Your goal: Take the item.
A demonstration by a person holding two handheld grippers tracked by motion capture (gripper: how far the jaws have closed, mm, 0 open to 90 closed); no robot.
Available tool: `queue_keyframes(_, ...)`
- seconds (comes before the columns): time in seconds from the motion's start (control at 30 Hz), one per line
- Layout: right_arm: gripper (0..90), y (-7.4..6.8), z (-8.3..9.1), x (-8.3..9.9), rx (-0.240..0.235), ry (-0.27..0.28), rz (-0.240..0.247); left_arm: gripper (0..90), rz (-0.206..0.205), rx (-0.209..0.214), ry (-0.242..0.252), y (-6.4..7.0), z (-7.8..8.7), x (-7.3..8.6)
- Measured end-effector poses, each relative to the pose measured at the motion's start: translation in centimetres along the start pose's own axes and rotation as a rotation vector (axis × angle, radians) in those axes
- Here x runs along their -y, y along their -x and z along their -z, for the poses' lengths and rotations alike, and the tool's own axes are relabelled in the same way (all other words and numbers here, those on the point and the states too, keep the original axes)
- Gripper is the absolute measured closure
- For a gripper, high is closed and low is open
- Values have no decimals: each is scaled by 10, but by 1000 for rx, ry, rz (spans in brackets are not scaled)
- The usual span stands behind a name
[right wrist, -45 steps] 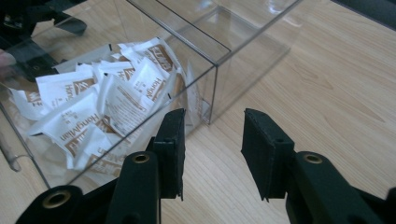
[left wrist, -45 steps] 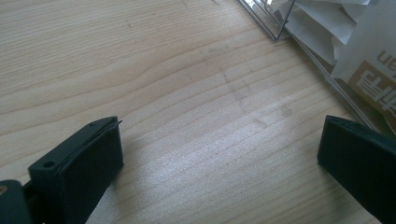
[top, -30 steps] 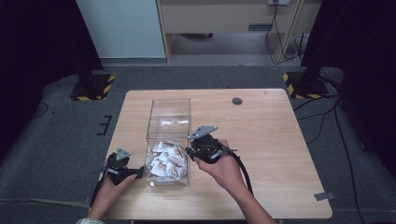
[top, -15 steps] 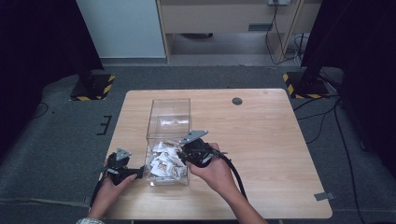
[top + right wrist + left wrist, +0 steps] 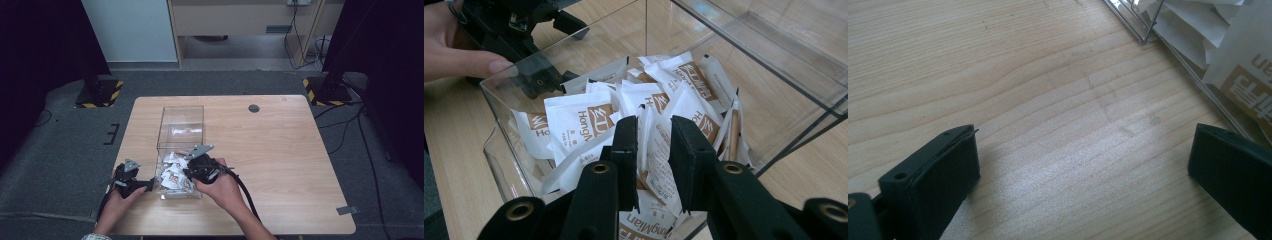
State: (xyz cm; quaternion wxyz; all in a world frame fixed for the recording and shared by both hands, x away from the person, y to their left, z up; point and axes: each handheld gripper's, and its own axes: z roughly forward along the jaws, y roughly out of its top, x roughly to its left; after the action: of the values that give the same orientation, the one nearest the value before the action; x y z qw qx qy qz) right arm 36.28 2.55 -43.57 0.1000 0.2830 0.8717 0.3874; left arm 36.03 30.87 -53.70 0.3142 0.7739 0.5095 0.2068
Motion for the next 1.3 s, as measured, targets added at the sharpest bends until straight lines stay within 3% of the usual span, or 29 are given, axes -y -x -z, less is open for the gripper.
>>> queue_keyframes(0.53,748,-3,-14,4,0,-41,6,0,0,0,0,0,0,0)
queue_keyframes(0.77,853,-1,-18,6,0,-62,7,0,0,0,0,0,0,0)
queue_keyframes(1.3,891,-2,6,-5,-19,25,5,0,0,0,0,0,0,0)
